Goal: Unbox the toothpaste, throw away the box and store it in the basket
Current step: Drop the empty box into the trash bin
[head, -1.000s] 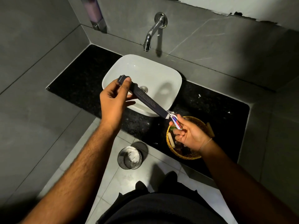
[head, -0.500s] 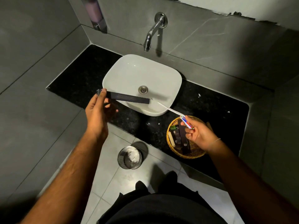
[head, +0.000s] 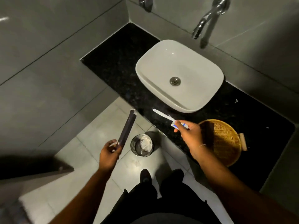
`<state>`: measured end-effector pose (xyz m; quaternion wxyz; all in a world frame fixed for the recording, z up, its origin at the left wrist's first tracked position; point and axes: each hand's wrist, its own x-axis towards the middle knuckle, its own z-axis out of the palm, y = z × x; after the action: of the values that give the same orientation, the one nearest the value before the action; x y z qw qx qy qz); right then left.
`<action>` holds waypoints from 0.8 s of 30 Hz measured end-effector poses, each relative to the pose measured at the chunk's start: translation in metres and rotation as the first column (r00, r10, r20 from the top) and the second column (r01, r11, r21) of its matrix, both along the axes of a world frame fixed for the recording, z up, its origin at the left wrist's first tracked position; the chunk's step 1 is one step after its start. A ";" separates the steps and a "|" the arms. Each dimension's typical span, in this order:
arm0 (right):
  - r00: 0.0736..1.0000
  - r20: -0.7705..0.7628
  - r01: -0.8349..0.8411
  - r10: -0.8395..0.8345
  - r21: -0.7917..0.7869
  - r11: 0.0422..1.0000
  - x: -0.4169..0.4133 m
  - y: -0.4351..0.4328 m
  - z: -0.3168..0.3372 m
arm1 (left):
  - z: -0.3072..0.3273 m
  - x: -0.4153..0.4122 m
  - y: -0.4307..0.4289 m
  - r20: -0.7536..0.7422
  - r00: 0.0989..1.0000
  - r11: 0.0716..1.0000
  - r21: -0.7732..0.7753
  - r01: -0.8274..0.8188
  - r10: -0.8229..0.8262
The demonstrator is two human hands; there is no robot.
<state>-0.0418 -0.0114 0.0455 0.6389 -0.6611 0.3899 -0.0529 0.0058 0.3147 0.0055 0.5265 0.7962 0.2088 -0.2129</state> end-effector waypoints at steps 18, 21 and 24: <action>0.996 -0.059 -0.072 0.074 0.037 0.997 0.057 0.109 -0.151 | -0.255 -0.023 -0.030 -0.268 0.848 0.889 0.144 -0.434 0.457; 0.992 -0.091 -0.091 0.088 -0.035 0.995 0.045 0.107 -0.170 | -0.293 -0.020 -0.041 -0.365 0.830 0.906 0.138 -0.400 0.422; 0.977 -0.169 -0.144 0.132 -0.062 0.988 0.029 0.107 -0.177 | -0.310 -0.016 -0.045 -0.524 0.736 0.903 0.240 -0.356 0.430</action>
<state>-0.0124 0.0956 -0.1319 0.5818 -0.7118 0.3921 0.0318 -0.0105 0.2702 -0.3044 0.4233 0.6656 0.5313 -0.3091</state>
